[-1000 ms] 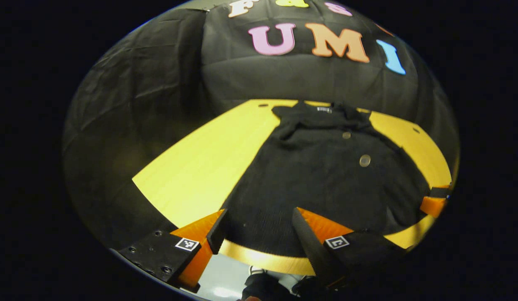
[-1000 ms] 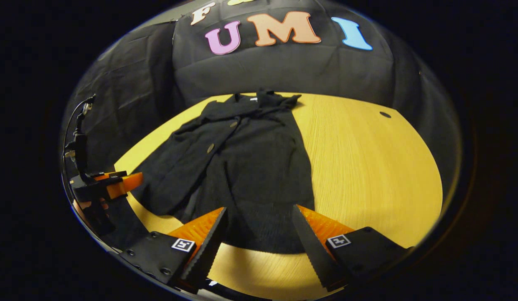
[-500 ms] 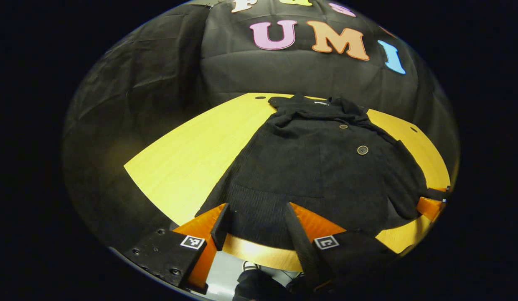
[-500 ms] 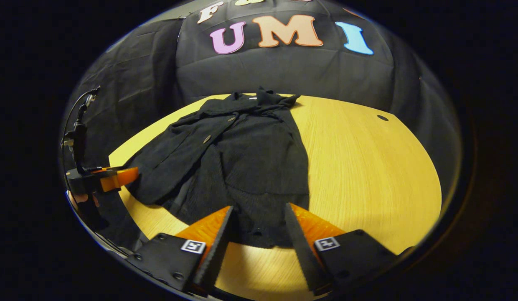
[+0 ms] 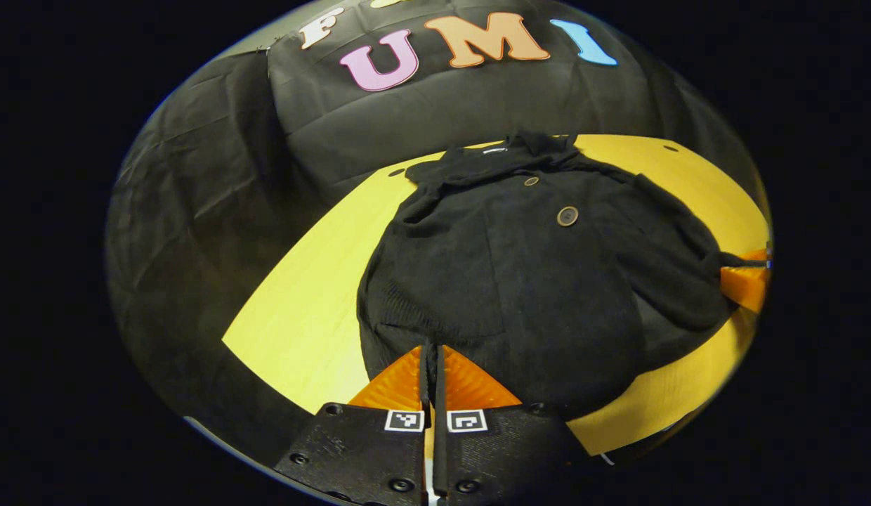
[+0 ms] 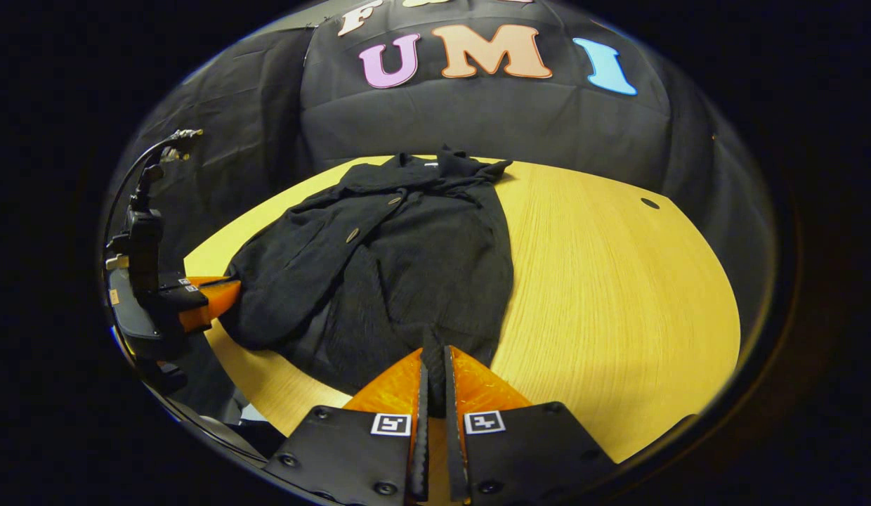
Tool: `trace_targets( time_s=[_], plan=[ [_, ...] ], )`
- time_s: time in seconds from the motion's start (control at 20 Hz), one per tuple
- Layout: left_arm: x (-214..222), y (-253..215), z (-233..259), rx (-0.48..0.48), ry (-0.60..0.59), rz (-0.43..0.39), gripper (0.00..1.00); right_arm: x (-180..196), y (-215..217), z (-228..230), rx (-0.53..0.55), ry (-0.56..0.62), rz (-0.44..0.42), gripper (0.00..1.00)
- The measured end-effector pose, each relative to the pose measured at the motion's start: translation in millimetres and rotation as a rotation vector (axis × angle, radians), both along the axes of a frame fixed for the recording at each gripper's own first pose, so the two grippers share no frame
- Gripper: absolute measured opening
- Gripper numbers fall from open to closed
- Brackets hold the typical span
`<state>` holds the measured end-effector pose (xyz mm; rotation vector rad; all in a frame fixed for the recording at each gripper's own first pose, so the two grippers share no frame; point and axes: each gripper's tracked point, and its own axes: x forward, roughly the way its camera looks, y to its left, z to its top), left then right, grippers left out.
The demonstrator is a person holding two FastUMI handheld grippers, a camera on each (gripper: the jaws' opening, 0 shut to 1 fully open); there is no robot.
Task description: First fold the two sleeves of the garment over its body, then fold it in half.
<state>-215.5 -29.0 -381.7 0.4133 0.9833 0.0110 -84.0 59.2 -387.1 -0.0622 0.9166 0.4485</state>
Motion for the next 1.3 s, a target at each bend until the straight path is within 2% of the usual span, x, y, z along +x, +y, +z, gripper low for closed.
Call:
trace_targets(
  time_s=[0.25, 0.5, 0.65, 0.7, 0.9, 1.1, 1.2, 1.3],
  plan=[
    [38, -6, 29, -0.069, -0.082, 0.039, 0.00, 48, 3, 39, 0.015, -0.097, 0.004, 0.13],
    [120, -10, 61, -0.136, -0.186, 0.061, 0.00, 114, 13, 73, -0.003, -0.188, 0.031, 0.13],
    [173, -8, 70, -0.165, -0.231, 0.063, 0.00, 154, 24, 89, 0.017, -0.223, 0.009, 0.16],
    [190, -8, 73, -0.172, -0.249, 0.061, 0.00, 169, 28, 95, 0.018, -0.237, 0.001, 0.13],
    [259, -17, 77, -0.224, -0.309, 0.048, 0.00, 235, 45, 119, -0.012, -0.318, -0.030, 0.13],
    [339, -21, 68, -0.212, -0.380, -0.025, 0.00, 306, 66, 135, -0.022, -0.363, -0.087, 0.13],
    [375, -26, 56, -0.197, -0.385, -0.070, 0.00, 345, 73, 133, -0.051, -0.386, -0.106, 0.13],
    [407, -31, 42, -0.235, -0.372, -0.050, 0.00, 377, 81, 125, -0.078, -0.386, -0.122, 0.13]
  ],
)
